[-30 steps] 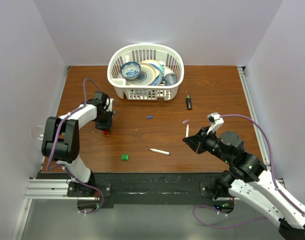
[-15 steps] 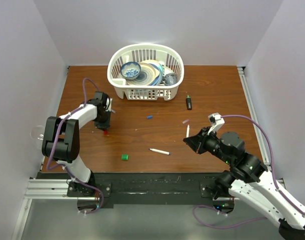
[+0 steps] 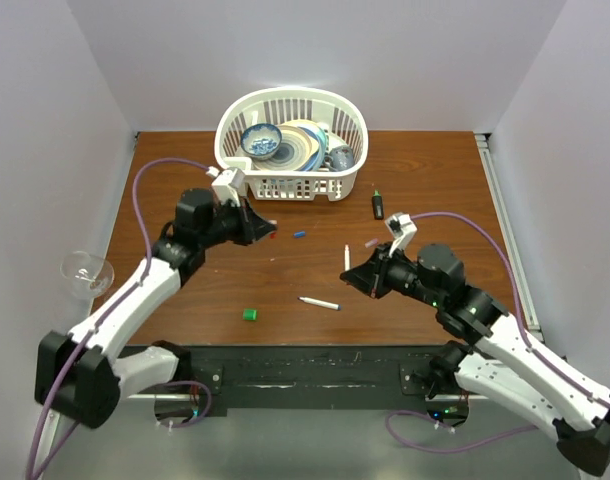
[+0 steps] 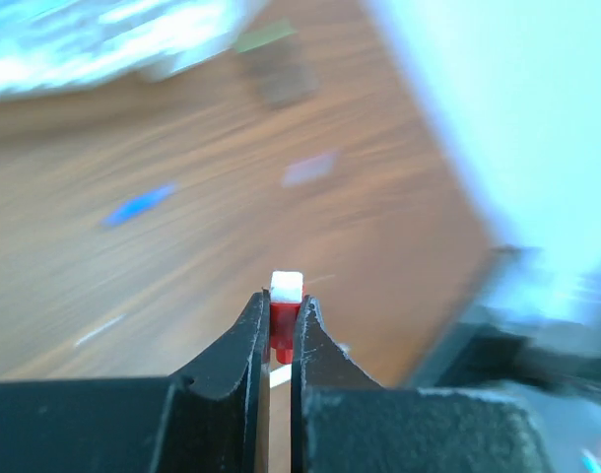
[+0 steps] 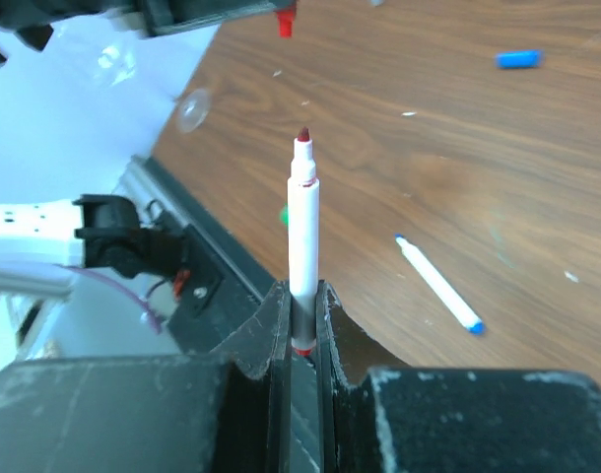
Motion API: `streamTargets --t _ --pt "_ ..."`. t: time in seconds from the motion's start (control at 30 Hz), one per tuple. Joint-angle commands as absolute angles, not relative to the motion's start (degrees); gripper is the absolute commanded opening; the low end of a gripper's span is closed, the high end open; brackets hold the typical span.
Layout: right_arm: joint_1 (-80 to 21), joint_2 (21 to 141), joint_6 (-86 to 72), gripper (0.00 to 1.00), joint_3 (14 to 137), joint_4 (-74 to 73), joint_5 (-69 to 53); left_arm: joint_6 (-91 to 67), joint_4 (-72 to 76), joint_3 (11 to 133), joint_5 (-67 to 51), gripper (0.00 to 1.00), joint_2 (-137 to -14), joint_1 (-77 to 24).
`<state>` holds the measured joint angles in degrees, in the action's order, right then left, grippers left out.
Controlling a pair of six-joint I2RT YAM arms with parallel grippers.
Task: Insert the pens into the pen caps
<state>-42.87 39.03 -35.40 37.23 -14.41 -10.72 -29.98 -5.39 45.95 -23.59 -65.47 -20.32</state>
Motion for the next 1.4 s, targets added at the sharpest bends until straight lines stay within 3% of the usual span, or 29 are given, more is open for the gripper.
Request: streamTargets --t 0.0,0.17,0.53,1.37 --pt "-43.33 43.76 -38.57 0.00 38.41 -0.64 -18.54 -49.96 22.81 39.57 -32.68 0.00 -60.05 -25.13" --pt "-44.56 48.42 -40.43 0.00 37.79 6.67 -19.07 -59.05 37.86 36.74 -34.45 0.00 -57.05 -25.40" --pt "-51.24 57.30 -39.99 0.00 42.01 11.60 -15.03 -64.60 49.74 32.26 -35.33 0.00 -57.22 -25.84" --pt "-52.82 59.50 -40.17 0.00 43.24 12.57 -13.62 -63.55 50.45 28.74 -35.15 0.00 -58.45 -26.46"
